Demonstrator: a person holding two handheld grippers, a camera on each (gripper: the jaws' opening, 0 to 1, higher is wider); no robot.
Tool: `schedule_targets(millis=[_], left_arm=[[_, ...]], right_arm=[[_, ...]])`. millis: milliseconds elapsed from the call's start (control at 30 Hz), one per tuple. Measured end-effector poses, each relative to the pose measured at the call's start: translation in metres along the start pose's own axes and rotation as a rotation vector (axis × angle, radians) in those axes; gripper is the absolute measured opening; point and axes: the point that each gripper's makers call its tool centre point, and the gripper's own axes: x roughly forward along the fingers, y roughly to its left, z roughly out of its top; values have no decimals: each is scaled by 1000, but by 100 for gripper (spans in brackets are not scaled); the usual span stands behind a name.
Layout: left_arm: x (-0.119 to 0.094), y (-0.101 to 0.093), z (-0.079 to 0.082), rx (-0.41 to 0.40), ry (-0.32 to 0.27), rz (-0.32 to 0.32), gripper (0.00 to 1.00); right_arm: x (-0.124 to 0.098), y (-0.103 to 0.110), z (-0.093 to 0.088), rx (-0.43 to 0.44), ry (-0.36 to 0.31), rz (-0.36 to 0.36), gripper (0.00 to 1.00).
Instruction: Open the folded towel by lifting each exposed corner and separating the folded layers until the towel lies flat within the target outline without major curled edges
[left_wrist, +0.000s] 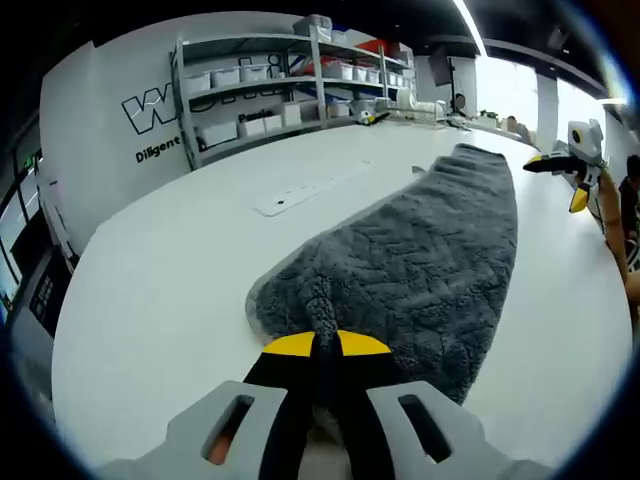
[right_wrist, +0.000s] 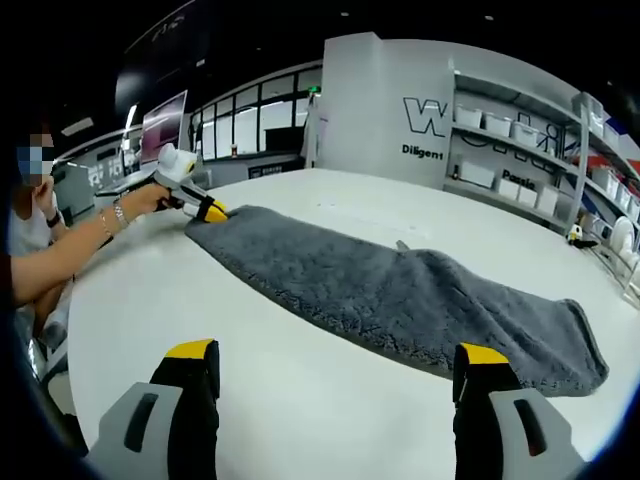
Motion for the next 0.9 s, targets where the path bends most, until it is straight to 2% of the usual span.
schedule_targets(millis=[167, 467, 700, 800, 833, 900], left_arm=[[-9, 14, -8, -28, 14, -6, 5], [-19, 37, -18, 22, 30, 32, 6], [-21, 39, -18, -11, 36, 53, 8], [-26, 34, -17, -25, 39, 44, 14], [-28, 33, -16, -18, 39, 49, 22], [-39, 34, -9, -15, 14, 103, 36]], right_arm=[[1, 0, -2, 3, 10, -2, 99], [2, -3, -4, 13, 17, -4, 99], [3, -6, -5, 24, 17, -11, 99], [4, -7, -7, 32, 24, -9, 99], [4, -8, -7, 32, 24, -11, 99], [4, -8, -8, 32, 25, -12, 99]])
